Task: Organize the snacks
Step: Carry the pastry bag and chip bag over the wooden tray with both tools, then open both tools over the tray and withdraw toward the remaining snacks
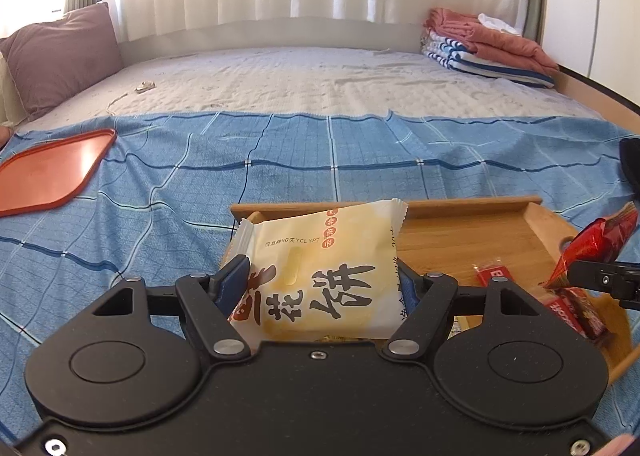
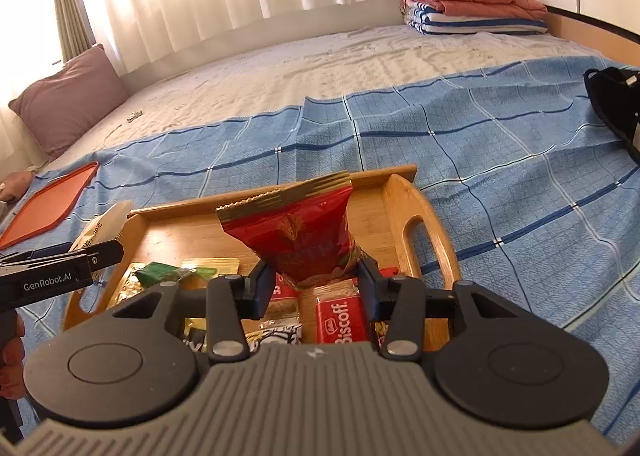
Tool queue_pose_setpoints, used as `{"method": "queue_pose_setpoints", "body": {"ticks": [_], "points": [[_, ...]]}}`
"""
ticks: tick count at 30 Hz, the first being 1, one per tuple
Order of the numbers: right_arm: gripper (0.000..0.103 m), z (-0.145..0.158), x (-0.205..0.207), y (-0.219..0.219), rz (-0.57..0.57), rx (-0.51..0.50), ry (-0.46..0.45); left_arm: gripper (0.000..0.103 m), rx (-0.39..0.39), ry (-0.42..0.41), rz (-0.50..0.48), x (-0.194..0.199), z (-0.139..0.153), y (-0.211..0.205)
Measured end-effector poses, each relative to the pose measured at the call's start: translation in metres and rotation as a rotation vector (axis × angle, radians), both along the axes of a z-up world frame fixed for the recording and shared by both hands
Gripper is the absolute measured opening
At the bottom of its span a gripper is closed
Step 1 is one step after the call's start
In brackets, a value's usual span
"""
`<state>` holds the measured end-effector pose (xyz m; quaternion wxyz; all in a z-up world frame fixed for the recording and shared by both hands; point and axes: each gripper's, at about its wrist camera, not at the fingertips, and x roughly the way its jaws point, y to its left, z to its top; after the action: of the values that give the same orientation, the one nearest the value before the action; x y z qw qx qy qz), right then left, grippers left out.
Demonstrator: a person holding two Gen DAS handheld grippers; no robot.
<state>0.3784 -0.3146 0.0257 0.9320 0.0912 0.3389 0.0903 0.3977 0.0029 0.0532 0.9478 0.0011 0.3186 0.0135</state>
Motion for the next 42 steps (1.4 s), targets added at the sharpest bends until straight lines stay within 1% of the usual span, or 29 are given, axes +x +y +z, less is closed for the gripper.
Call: {"method": "queue_pose_setpoints", "body": {"ticks": [4, 7, 13, 15, 20, 21, 23, 24, 25, 27, 30, 34, 38, 42], "points": [[0.049, -0.013, 0.016, -0.002, -0.01, 0.017, 0.011, 0.071, -0.005, 0.025, 0.015, 0.016, -0.017, -0.001], [0.049, -0.022, 0.025, -0.001, -0.018, 0.024, 0.022, 0.071, 0.004, 0.023, 0.003, 0.022, -0.023, -0.004], [0.049, -0.033, 0.033, 0.001, -0.031, 0.044, 0.006, 0.071, 0.004, 0.014, 0.009, 0.027, -0.033, -0.007], [0.051, -0.036, 0.034, 0.003, -0.033, 0.047, 0.001, 0.071, 0.002, 0.006, 0.017, 0.027, -0.035, -0.007], [0.052, -0.041, 0.033, 0.005, -0.041, 0.047, 0.002, 0.072, 0.019, 0.008, 0.018, 0.024, -0.034, -0.008], [0.056, -0.041, 0.031, 0.005, -0.042, 0.048, -0.003, 0.072, 0.021, 0.009, 0.015, 0.023, -0.034, -0.008], [0.068, -0.04, 0.025, 0.004, -0.039, 0.059, -0.015, 0.073, 0.027, 0.011, 0.005, 0.021, -0.033, -0.01], [0.069, -0.039, 0.023, 0.004, -0.033, 0.057, -0.017, 0.079, 0.033, 0.01, -0.005, 0.019, -0.033, -0.011], [0.073, -0.038, 0.021, 0.004, -0.024, 0.052, -0.017, 0.083, 0.039, 0.007, -0.013, 0.017, -0.033, -0.012], [0.082, -0.035, 0.016, 0.004, -0.016, 0.04, -0.017, 0.084, 0.051, 0.006, -0.017, 0.012, -0.032, -0.015], [0.087, -0.03, 0.008, 0.002, -0.02, 0.042, -0.02, 0.086, 0.067, 0.006, -0.024, 0.003, -0.027, -0.021], [0.09, -0.021, -0.006, 0.0, -0.016, 0.039, -0.026, 0.09, 0.078, -0.009, -0.042, -0.013, -0.017, -0.024], [0.091, -0.009, -0.026, 0.001, 0.013, 0.02, -0.041, 0.091, 0.071, -0.007, -0.052, -0.034, -0.006, -0.024], [0.095, 0.006, -0.052, 0.004, 0.05, -0.002, -0.075, 0.092, 0.065, -0.003, -0.075, -0.06, 0.002, -0.024]]}}
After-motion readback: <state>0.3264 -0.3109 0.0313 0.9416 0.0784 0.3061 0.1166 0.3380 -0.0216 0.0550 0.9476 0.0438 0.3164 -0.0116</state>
